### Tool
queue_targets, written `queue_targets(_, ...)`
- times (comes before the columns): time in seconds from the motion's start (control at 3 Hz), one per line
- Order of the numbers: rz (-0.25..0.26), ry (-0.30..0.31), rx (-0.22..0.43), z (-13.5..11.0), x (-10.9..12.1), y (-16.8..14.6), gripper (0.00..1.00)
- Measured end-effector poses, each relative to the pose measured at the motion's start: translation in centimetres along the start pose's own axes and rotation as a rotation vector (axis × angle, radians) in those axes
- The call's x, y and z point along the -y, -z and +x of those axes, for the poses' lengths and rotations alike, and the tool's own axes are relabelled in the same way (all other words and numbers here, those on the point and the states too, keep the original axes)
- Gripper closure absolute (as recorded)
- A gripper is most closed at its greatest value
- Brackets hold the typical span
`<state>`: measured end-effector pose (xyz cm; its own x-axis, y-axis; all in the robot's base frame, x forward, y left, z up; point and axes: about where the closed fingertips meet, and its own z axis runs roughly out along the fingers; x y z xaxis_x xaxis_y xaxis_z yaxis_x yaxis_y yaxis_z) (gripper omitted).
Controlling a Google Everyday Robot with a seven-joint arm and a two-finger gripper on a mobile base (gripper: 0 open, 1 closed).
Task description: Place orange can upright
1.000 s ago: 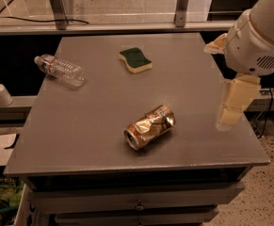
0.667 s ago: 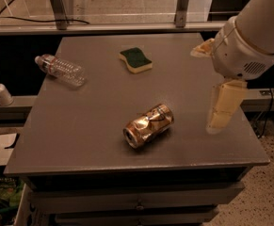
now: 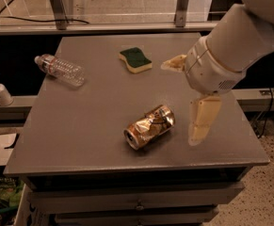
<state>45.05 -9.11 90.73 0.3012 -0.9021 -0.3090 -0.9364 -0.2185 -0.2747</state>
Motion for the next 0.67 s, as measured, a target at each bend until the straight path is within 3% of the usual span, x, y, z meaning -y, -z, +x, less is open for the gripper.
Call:
queue_targets(0.33, -0.028, 0.101, 0.031, -2.1, -0.7, -2.2, 0.00)
queue_targets(0.67, -0.037, 0.148, 0.033, -3.5, -1.0, -3.5, 0.00)
